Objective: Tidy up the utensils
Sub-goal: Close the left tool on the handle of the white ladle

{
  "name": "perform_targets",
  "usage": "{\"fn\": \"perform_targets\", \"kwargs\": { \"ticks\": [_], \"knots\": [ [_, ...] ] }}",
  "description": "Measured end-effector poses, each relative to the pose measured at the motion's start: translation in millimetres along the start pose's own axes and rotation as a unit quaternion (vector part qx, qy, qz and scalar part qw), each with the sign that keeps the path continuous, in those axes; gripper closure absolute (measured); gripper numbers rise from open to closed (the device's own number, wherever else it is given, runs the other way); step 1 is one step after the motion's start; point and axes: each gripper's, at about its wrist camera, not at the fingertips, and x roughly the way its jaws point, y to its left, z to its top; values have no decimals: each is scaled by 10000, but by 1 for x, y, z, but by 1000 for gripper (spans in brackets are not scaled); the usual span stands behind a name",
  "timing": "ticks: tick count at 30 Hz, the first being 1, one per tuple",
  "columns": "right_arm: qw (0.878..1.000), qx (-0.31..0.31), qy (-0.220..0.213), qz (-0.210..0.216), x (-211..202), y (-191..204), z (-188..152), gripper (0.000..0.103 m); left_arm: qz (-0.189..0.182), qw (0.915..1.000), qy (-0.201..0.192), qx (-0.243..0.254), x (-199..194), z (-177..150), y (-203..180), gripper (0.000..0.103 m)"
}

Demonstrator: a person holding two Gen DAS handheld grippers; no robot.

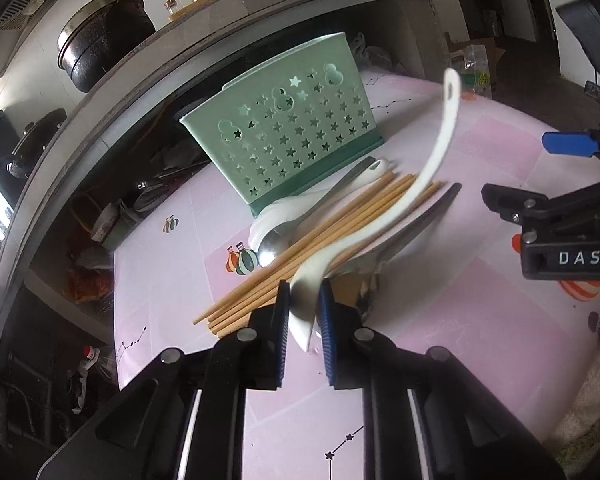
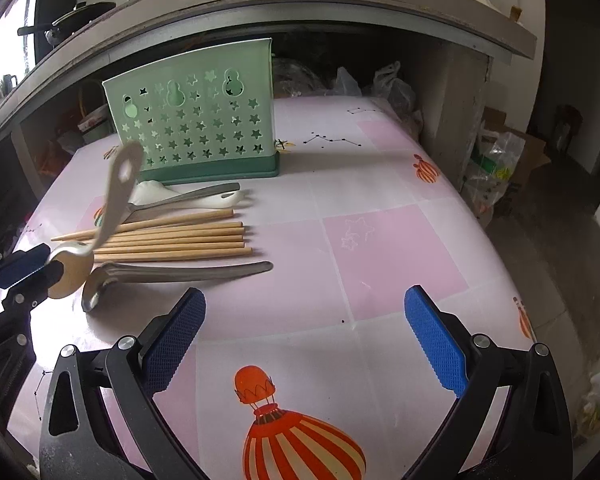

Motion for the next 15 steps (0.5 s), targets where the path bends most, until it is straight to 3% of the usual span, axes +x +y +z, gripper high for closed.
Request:
{"fn": "perform_targets", "kwargs": {
  "ticks": [5, 11, 15],
  "knots": [
    [10000, -44, -16, -3, -2, 3, 1, 8, -84, 9995, 28, -301, 3, -2, 10, 94],
    [9999, -138, -41, -25, -7, 9, 2, 8, -576, 9925, 138, -1072, 14, -13, 28, 95],
    [9997, -210, -81, -49, -13, 15, 3, 8, -669, 9905, 130, -1194, 21, -19, 27, 95]
  ]
}}
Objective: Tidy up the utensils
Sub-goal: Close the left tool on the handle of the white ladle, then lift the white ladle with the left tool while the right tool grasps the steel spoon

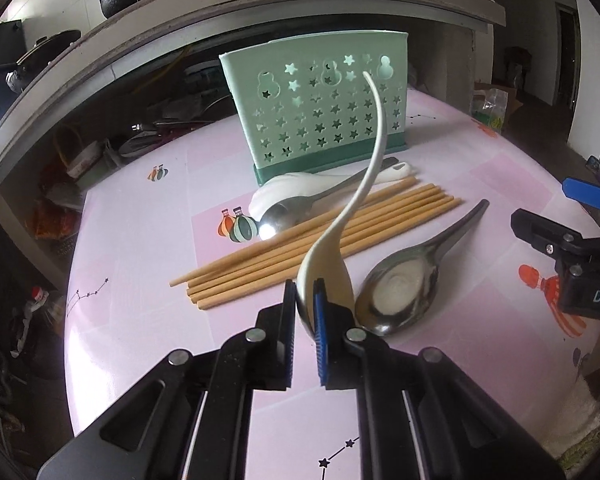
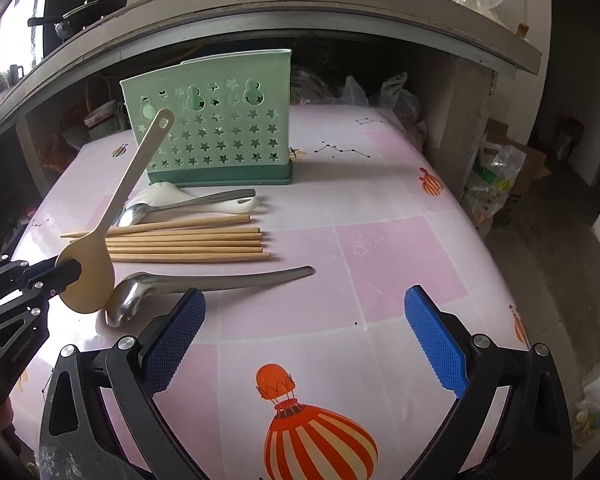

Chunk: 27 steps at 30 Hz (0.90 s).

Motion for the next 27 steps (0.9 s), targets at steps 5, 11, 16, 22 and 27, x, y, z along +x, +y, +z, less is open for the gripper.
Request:
{"fn": "perform_targets", "kwargs": {
  "ticks": [5, 11, 16, 22, 27],
  "knots": [
    [9999, -109, -84, -70, -9, 5, 1, 8, -258, 9993, 87, -240, 9, -11, -2, 90],
    [9994, -249, -182, -131, -19, 9, 2, 8, -439, 9972, 75, -605, 10, -18, 1, 89],
    [9962, -763, -412, -115, -29, 19, 3, 8, -522, 9930, 65, -1059, 6, -23, 11, 93],
    [9735, -2210, -534, 227, -27, 39, 1, 15, -521, 9903, -144, -1283, -13, -24, 25, 99],
    [9279, -3707, -364, 136, -9, 61, -15, 36, -389, 9884, -216, -1453, -26, -27, 38, 99]
  ]
}}
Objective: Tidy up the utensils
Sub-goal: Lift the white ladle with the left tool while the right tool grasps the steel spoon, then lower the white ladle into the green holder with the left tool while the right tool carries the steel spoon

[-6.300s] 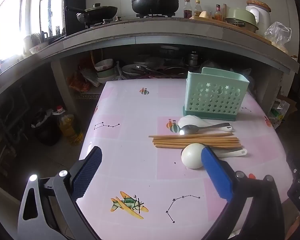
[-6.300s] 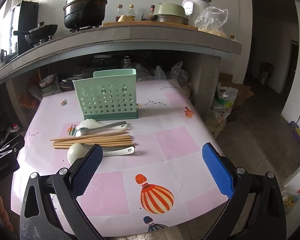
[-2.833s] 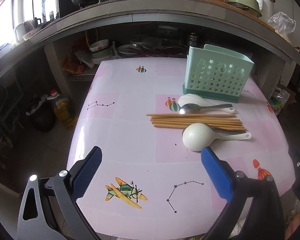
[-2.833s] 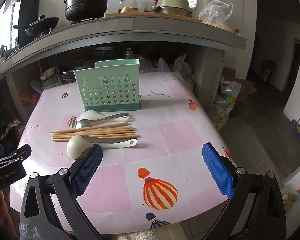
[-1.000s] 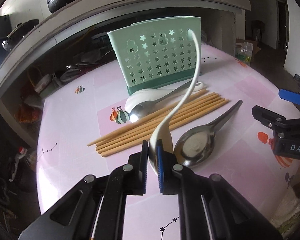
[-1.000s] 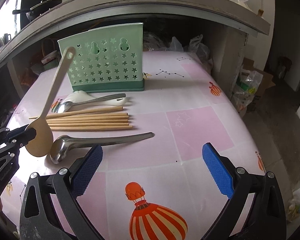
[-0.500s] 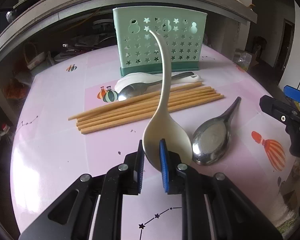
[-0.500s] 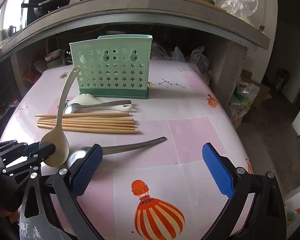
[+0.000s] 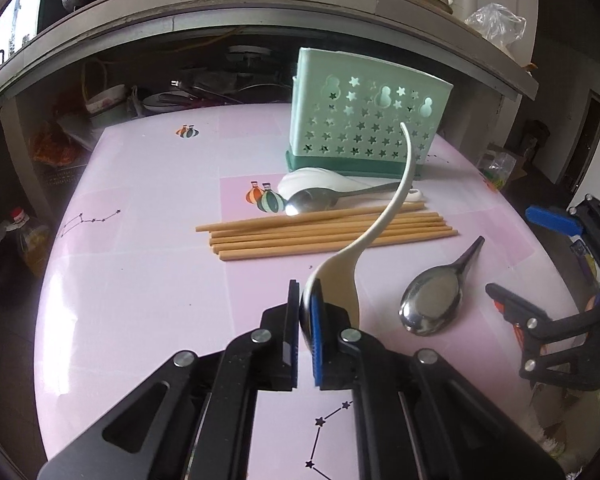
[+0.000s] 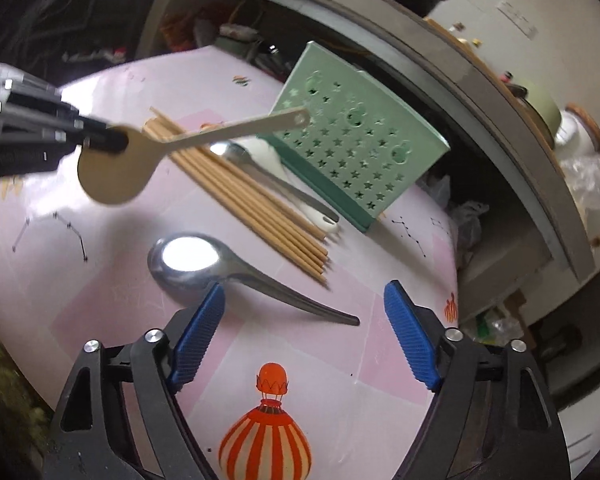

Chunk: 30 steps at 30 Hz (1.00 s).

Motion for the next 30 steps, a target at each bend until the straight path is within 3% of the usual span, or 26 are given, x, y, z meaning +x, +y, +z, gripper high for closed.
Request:
{"fn": "perform_targets", "kwargs": {
  "ticks": [6, 11, 14, 18, 20, 25, 28, 30],
  "knots": [
    [9929, -1100, 405, 211, 29, 15, -1, 58, 120, 9998, -138, -98, -13, 2, 15, 99],
    [9790, -2012, 260, 178, 36, 31, 6, 71, 175, 9996, -142, -193, -16, 2, 25, 99],
    [9679, -2499, 254, 99, 41, 41, 8, 88, 199, 9994, -168, -234, -19, 3, 28, 99],
    [9546, -2973, 85, -182, 45, 52, 1, 95, 278, 9989, -233, -283, -25, 5, 31, 99],
    [9548, -2960, 1, -260, 45, 52, 0, 97, 331, 9986, -284, -295, -30, 6, 32, 99],
    [9738, -2250, -65, -322, 37, 37, 8, 100, 651, 9956, -674, -96, -51, 22, 34, 99],
    [9860, -1612, -134, -397, 26, 23, 15, 101, 964, 9899, -1001, 273, -63, 44, 36, 99],
    [9925, -1120, -212, -431, 17, 9, 19, 101, 1260, 9818, -1214, 742, -68, 63, 33, 99]
  ]
}}
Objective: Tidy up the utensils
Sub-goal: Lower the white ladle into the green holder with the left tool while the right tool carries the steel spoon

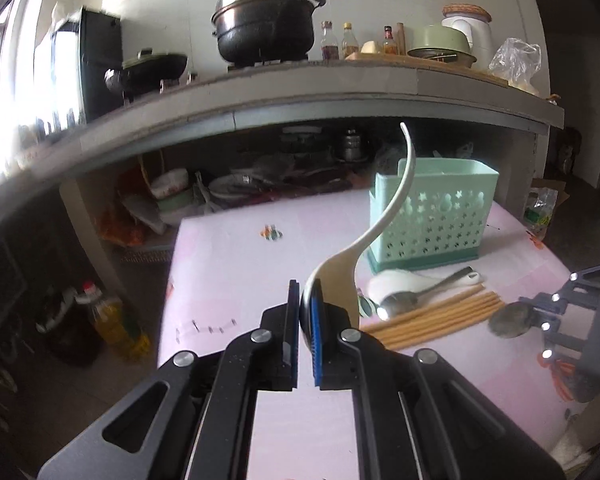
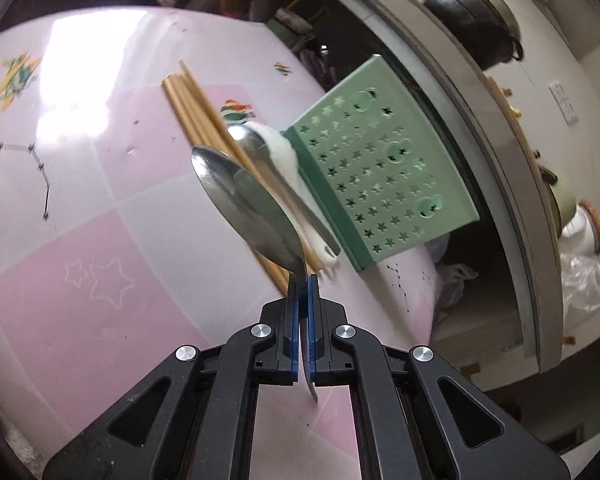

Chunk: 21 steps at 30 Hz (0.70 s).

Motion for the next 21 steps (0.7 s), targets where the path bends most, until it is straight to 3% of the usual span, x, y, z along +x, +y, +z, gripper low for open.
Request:
{"fn": "perform_targets", "kwargs": {
  "ticks": [2, 4, 5, 7, 10, 13, 18, 21],
  "knots": [
    [9986, 528, -77, -53, -9, -16, 1, 101, 312, 9972, -217, 642, 3, 21, -4, 99],
    [9938, 1101, -170, -47, -17, -34, 1, 101, 573, 9885, -340, 1361, 10, 40, -10, 99],
    [9906, 1350, -219, -33, -20, -41, -1, 101, 683, 9820, -371, 1724, 14, 48, -13, 99],
    [9827, 1828, -307, -1, -26, -55, -5, 101, 936, 9605, -434, 2585, 25, 62, -22, 99],
    [9721, 2313, -392, 70, -27, -69, -12, 101, 1359, 9101, -490, 3884, 42, 72, -35, 98],
    [9655, 2566, -432, 128, -25, -75, -20, 101, 1496, 8639, -405, 4792, 58, 80, -43, 98],
    [9560, 2888, -434, 275, -20, -78, -34, 101, 1688, 7638, -313, 6222, 78, 84, -59, 98],
    [9516, 3024, -444, 312, -19, -79, -40, 101, 1684, 7208, -210, 6721, 88, 89, -68, 98]
  ]
}}
